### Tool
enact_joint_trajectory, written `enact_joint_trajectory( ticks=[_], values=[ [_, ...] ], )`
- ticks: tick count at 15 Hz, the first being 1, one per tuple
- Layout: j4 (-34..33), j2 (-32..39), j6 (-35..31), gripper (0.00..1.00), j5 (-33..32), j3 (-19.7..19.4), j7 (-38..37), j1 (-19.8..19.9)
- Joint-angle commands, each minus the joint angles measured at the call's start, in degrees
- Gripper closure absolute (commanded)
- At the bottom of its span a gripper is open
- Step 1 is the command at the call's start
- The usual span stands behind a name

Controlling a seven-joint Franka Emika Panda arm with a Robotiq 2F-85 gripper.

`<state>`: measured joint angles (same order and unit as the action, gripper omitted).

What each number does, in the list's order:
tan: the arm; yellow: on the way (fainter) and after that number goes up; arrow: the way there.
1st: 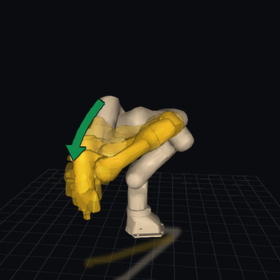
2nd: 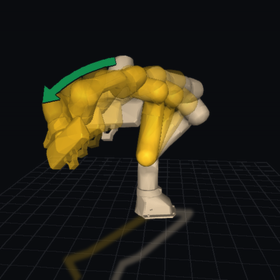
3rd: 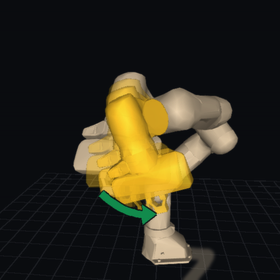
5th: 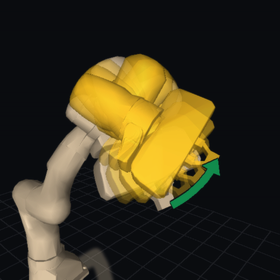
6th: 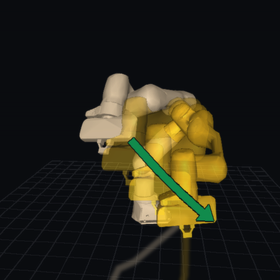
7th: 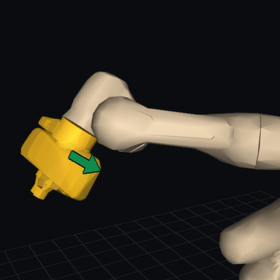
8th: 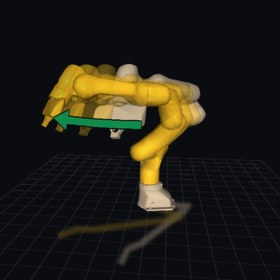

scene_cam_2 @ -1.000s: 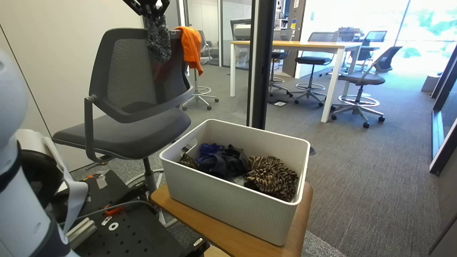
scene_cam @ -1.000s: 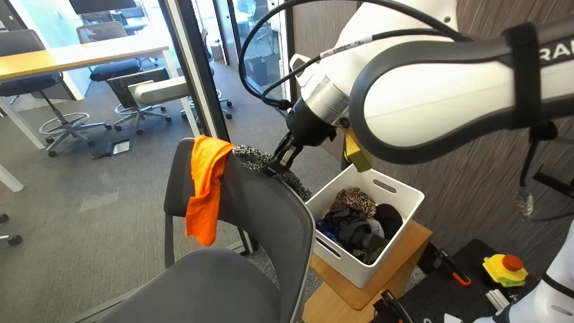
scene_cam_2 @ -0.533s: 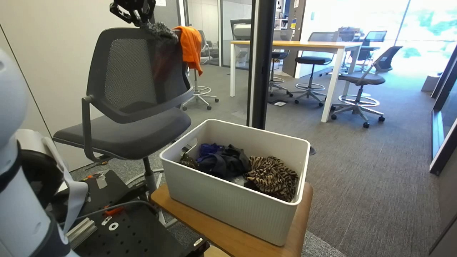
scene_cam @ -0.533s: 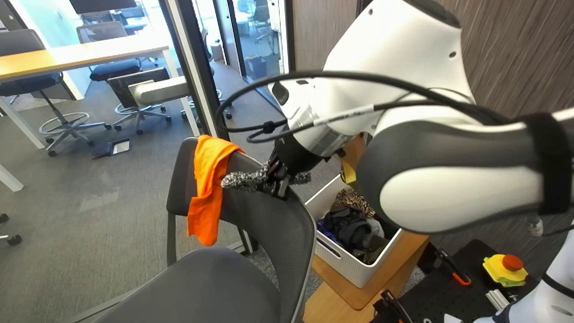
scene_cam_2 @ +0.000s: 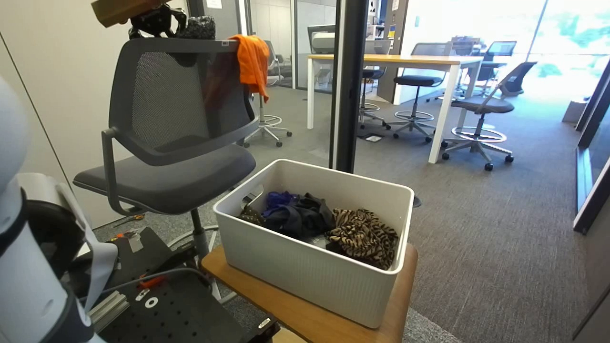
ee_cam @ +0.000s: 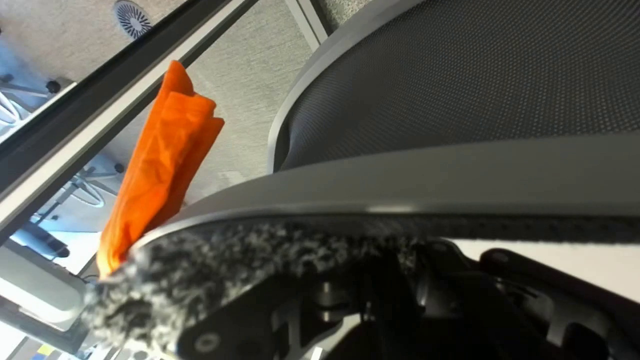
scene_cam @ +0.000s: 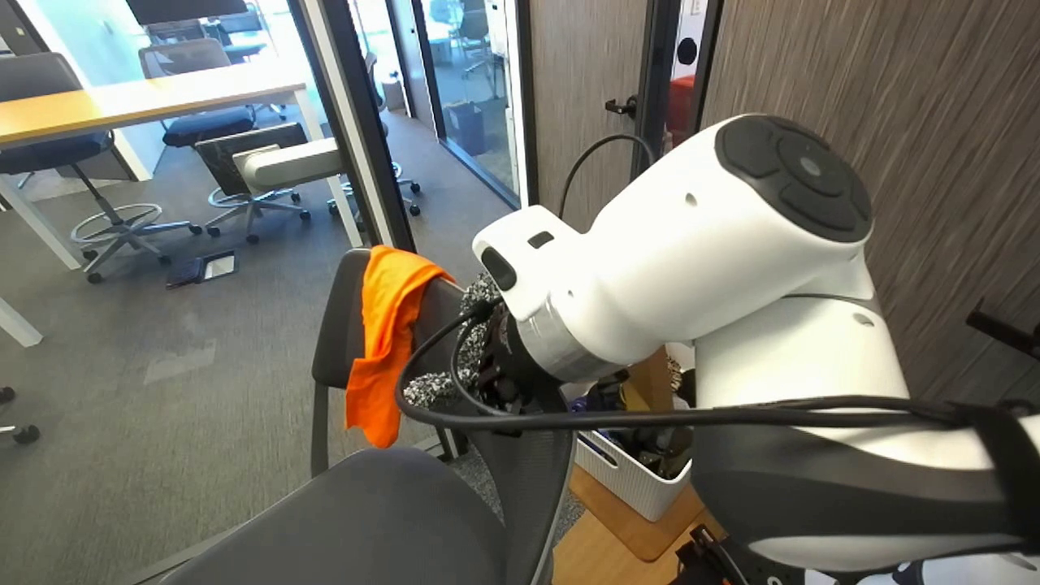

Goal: Pick up the sock from the box and put it on the chair's headrest

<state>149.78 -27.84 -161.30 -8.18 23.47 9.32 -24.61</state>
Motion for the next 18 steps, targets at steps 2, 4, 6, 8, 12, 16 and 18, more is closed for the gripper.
enact_joint_trajectory(
  ticks=[2,4,6,8,12,16,18],
  values=[
    [1.43,-4.78,-4.91,0.91,-0.68,1.41,-10.17,4.44],
    [1.57,-6.21,-6.20,0.91,-0.70,1.90,-13.70,6.92],
    [2.00,-7.42,-8.65,0.91,-1.14,3.45,-17.48,10.56],
    [2.67,-8.83,-11.01,0.91,-1.13,5.02,-20.26,14.03],
    [3.91,-10.35,-14.39,0.91,-0.84,9.31,-23.00,19.51],
    [5.11,-12.93,-16.03,0.91,0.38,13.18,-24.65,21.98],
    [5.61,-13.94,-16.19,0.91,0.47,15.27,-24.97,22.87]
  ],
)
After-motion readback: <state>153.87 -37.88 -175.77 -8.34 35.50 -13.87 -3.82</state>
